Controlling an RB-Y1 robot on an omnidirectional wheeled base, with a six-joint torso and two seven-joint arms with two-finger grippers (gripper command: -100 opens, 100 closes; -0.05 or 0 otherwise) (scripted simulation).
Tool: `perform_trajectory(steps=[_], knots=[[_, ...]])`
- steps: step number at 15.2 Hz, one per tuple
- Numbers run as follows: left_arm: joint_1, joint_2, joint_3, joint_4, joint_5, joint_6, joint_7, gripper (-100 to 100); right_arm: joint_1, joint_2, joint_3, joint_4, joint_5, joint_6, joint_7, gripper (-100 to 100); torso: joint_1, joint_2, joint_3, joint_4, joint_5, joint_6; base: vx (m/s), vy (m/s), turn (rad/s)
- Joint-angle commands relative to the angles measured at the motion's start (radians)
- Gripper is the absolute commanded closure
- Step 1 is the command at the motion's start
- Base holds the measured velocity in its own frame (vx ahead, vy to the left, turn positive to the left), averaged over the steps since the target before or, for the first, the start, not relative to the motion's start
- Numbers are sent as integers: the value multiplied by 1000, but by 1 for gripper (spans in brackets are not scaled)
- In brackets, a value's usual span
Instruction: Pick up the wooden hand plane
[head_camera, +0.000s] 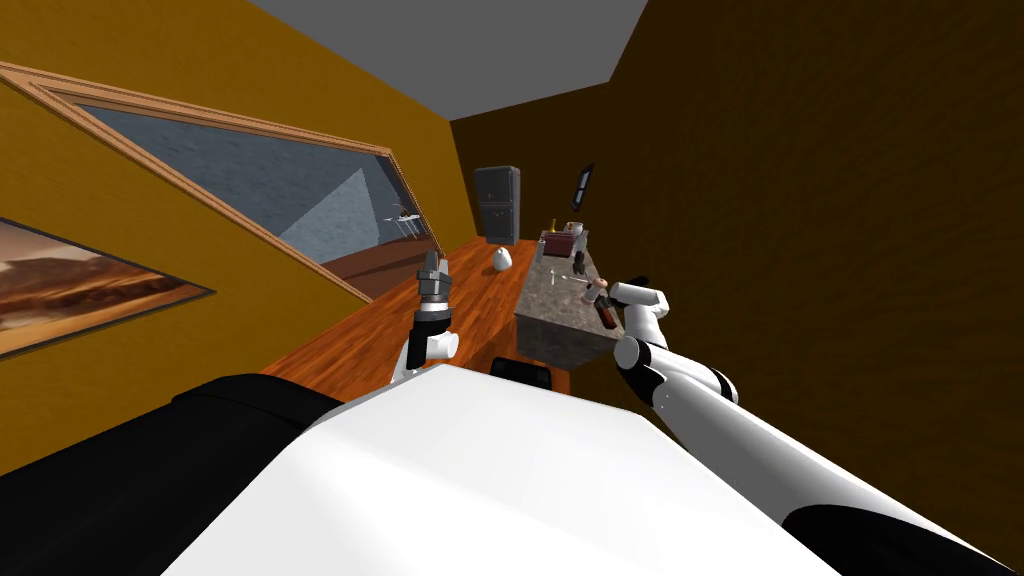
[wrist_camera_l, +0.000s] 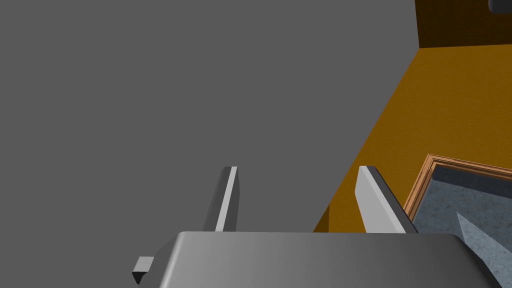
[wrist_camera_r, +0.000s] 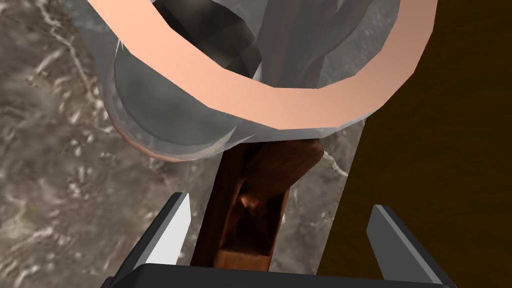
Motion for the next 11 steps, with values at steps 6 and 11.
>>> perform_trajectory(steps=[6, 11], knots=[[0, 0, 0, 0, 0, 0, 0, 0, -114, -30, -49, 160, 21, 127, -90, -100, 0, 0, 0, 0, 0, 0, 29, -29, -16], [0, 0, 0, 0, 0, 0, 0, 0, -182, -47, -81, 242, 36, 213, -146, -100, -1, 0, 0, 0, 0, 0, 32, -34, -20]])
